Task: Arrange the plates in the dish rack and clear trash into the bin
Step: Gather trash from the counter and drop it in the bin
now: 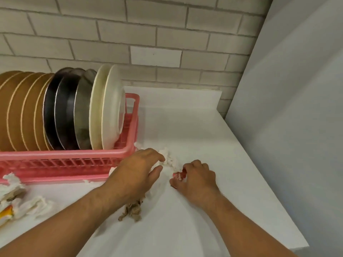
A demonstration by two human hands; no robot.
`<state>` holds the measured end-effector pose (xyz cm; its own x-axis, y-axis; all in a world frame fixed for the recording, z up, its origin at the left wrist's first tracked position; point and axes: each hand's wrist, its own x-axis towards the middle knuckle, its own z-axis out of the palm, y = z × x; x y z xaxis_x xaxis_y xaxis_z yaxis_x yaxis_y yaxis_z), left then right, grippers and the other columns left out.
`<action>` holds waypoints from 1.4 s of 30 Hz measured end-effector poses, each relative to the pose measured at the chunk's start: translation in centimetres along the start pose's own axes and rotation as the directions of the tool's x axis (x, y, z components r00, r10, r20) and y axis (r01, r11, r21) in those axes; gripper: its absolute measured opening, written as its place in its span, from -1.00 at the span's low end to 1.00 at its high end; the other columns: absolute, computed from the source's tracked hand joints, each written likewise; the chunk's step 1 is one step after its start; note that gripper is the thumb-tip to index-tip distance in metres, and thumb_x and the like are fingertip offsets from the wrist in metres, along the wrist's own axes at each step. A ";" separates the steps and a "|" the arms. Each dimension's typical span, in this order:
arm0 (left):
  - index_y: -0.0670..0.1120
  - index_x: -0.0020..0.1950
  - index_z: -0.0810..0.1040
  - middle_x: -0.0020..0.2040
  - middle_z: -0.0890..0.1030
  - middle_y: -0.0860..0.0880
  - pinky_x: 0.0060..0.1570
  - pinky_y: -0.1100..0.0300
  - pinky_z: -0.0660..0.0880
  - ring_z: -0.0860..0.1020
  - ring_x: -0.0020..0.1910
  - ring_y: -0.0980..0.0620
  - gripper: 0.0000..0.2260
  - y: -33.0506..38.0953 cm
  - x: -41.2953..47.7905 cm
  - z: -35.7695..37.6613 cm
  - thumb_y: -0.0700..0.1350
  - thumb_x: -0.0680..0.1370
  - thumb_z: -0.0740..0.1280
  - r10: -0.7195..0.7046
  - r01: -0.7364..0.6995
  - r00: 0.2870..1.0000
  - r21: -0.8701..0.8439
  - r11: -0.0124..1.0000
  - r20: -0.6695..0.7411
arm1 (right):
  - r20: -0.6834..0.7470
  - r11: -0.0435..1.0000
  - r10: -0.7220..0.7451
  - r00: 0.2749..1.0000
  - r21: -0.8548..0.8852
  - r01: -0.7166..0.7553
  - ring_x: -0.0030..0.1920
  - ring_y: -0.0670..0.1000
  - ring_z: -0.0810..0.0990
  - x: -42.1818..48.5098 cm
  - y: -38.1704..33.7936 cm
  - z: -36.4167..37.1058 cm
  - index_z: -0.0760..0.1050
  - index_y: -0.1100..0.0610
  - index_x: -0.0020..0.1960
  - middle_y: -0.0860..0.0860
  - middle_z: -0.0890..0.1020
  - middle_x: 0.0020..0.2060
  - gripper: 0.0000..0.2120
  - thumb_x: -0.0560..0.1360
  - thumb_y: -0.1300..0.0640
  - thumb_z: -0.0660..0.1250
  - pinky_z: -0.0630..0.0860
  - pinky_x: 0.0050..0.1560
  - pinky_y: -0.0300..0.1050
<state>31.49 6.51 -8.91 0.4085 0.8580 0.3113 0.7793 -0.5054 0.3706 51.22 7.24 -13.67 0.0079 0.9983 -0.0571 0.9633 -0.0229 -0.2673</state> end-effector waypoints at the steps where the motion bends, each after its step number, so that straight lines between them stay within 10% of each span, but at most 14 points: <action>1: 0.06 0.21 0.53 0.15 0.55 0.14 0.10 0.18 0.45 0.49 0.11 0.12 -0.77 0.0 0.4 0.4 -0.01 0.57 0.25 -0.004 0.004 1.000 0.013 1.000 0.013 | -0.018 0.999 -0.015 1.000 -0.032 0.014 0.07 0.01 0.39 0.3 0.2 0.4 0.47 -0.05 0.04 -0.09 0.43 0.02 -0.60 0.44 -0.32 0.15 0.34 0.08 -0.03; 11: 0.00 0.29 0.41 0.12 0.50 0.00 0.00 0.05 0.47 0.43 0.11 -0.03 -0.68 1.9 6.7 5.5 0.02 0.55 0.22 -0.041 -0.101 0.917 0.332 0.938 0.396 | 0.010 0.968 -0.088 0.996 0.238 0.083 -0.22 -0.06 0.52 -1.2 4.2 -1.3 0.42 0.03 -0.12 -0.10 0.54 -0.22 -0.90 0.54 0.06 0.18 0.54 -0.14 -0.11; 17: 0.00 0.19 0.49 0.03 0.53 0.01 -0.15 0.15 0.41 0.51 0.02 -0.02 -0.69 1.2 7.5 7.1 -0.29 0.54 0.15 0.018 -0.110 0.956 0.302 0.947 0.293 | 0.097 0.900 -0.079 0.992 0.436 0.029 -0.13 -0.04 0.58 -1.3 5.5 -2.7 0.37 -0.06 -0.01 -0.11 0.55 -0.12 -0.84 0.55 0.18 0.09 0.56 -0.08 -0.13; 22: -0.02 0.23 0.50 0.04 0.43 0.01 0.01 0.18 0.42 0.50 0.00 -0.02 -0.74 1.7 9.5 2.6 -0.14 0.63 0.09 -0.002 0.009 0.990 -0.048 0.999 0.138 | 0.058 0.878 -0.080 0.995 0.476 0.042 -0.16 -0.12 0.53 -0.2 4.4 -3.2 0.50 0.00 -0.13 -0.11 0.56 -0.15 -0.72 0.54 0.27 0.07 0.47 -0.14 -0.32; 26: 0.06 0.00 0.44 -0.10 0.39 0.12 -0.24 0.29 0.38 0.43 -0.17 0.14 -0.80 1.6 10.9 -1.5 0.16 0.53 0.29 -0.057 0.060 0.998 -0.088 0.994 0.033 | -0.010 0.871 -0.062 0.998 0.488 0.059 -0.16 0.04 0.57 1.2 2.4 -3.2 0.49 0.16 -0.16 0.00 0.59 -0.20 -0.76 0.53 0.19 0.07 0.56 -0.10 -0.05; 36: 0.03 0.19 0.45 -0.18 0.51 0.13 -0.45 0.41 0.40 0.52 -0.35 0.18 -0.77 0.0 9.0 -3.3 -0.21 0.60 0.18 -0.163 0.163 0.987 -0.077 0.984 0.008 | 0.070 0.964 -0.246 0.967 0.119 0.237 0.01 0.14 0.55 5.4 -2.3 -2.0 0.20 -0.16 0.40 0.07 0.59 0.02 -0.53 0.54 -0.24 0.13 0.49 -0.06 -0.03; 42: 0.04 -0.23 0.46 -0.33 0.50 0.08 -0.34 0.17 0.39 0.51 -0.33 0.06 -0.67 -0.4 8.0 -4.2 0.23 0.56 0.13 -0.129 0.131 0.991 0.052 0.990 -0.043 | 0.158 0.973 -0.229 0.961 0.060 0.222 0.00 0.17 0.55 6.0 -1.7 -1.3 0.36 0.04 0.10 0.11 0.57 0.03 -0.79 0.56 -0.06 0.11 0.38 -0.16 -0.09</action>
<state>32.45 13.23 -2.88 0.2842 0.9113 0.2980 0.8495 -0.3834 0.3624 49.97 13.37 -12.34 -0.2551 0.9559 -0.1453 0.9231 0.1960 -0.3310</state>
